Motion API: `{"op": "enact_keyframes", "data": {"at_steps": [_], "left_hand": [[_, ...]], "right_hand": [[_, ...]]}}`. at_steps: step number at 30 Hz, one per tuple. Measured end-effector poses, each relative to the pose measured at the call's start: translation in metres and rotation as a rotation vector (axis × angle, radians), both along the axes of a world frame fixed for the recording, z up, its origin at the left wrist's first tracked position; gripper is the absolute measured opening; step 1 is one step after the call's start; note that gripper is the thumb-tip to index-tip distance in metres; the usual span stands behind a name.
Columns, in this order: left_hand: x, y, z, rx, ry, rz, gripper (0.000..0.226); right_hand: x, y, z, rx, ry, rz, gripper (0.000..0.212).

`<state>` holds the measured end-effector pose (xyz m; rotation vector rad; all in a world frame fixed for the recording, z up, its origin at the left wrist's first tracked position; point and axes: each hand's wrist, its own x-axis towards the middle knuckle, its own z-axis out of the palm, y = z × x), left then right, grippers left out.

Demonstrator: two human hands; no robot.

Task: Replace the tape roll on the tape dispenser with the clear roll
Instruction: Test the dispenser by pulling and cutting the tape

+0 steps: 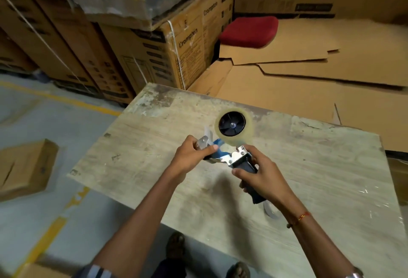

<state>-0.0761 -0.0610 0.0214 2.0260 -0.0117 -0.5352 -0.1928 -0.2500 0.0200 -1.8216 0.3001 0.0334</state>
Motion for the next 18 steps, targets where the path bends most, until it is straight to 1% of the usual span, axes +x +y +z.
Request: {"op": "enact_keyframes", "data": {"at_steps": [3, 6, 8, 14, 18], "left_hand": [[0.006, 0.001, -0.004, -0.105, 0.060, 0.024, 0.048], [0.013, 0.001, -0.011, -0.240, 0.256, 0.122, 0.059], [0.023, 0.001, -0.022, -0.259, 0.359, 0.146, 0.061], [0.057, 0.008, -0.055, -0.287, 0.656, -0.018, 0.039], [0.081, 0.014, -0.073, -0.228, 0.719, -0.174, 0.027]], "right_hand": [[-0.002, 0.000, 0.002, -0.150, -0.056, -0.001, 0.051], [-0.006, 0.003, -0.004, -0.280, -0.076, -0.033, 0.052], [-0.009, 0.007, -0.011, -0.330, -0.072, -0.054, 0.053], [-0.017, 0.039, -0.031, -0.549, -0.081, -0.206, 0.057], [-0.024, 0.072, -0.037, -0.630, -0.015, -0.313, 0.055]]}}
